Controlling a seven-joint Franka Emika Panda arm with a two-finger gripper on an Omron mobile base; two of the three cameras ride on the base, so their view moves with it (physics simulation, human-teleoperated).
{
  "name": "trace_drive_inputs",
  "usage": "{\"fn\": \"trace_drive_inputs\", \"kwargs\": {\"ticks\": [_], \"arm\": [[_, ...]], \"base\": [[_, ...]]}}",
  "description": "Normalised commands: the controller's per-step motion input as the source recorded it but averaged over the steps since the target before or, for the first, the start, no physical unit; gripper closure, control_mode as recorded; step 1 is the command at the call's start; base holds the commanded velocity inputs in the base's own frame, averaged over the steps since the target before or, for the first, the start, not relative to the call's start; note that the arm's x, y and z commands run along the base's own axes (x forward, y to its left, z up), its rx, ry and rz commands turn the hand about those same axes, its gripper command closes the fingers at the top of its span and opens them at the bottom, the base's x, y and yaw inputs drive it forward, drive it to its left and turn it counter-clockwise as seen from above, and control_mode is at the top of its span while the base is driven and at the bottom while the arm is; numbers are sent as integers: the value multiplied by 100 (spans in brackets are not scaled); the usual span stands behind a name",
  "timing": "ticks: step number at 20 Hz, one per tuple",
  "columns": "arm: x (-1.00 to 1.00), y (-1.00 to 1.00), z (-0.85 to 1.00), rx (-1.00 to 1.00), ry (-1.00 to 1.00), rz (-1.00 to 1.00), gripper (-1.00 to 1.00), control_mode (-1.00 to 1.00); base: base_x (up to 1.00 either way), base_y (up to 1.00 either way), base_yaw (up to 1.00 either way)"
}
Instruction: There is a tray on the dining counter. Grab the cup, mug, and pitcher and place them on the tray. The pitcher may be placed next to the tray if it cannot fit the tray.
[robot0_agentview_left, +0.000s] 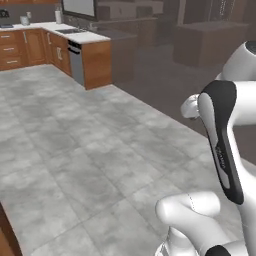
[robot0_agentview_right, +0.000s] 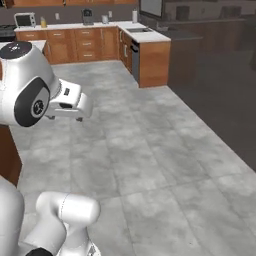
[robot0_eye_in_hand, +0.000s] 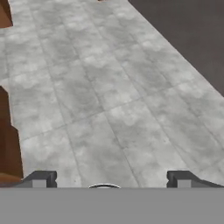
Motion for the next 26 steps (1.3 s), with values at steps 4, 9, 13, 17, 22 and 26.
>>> {"fn": "trace_drive_inputs", "kwargs": {"ticks": [4,9,13,17,22,26], "arm": [[0,0,0,0,0,0,-100,100],[0,0,0,0,0,0,-100,100],[0,0,0,0,0,0,-100,100],[0,0,0,0,0,0,-100,100],[0,0,0,0,0,0,-100,100],[0,0,0,0,0,0,-100,100]], "base": [[100,-3,15],[100,6,11],[100,10,33],[100,-22,40],[100,-32,41],[100,-56,39]]}}
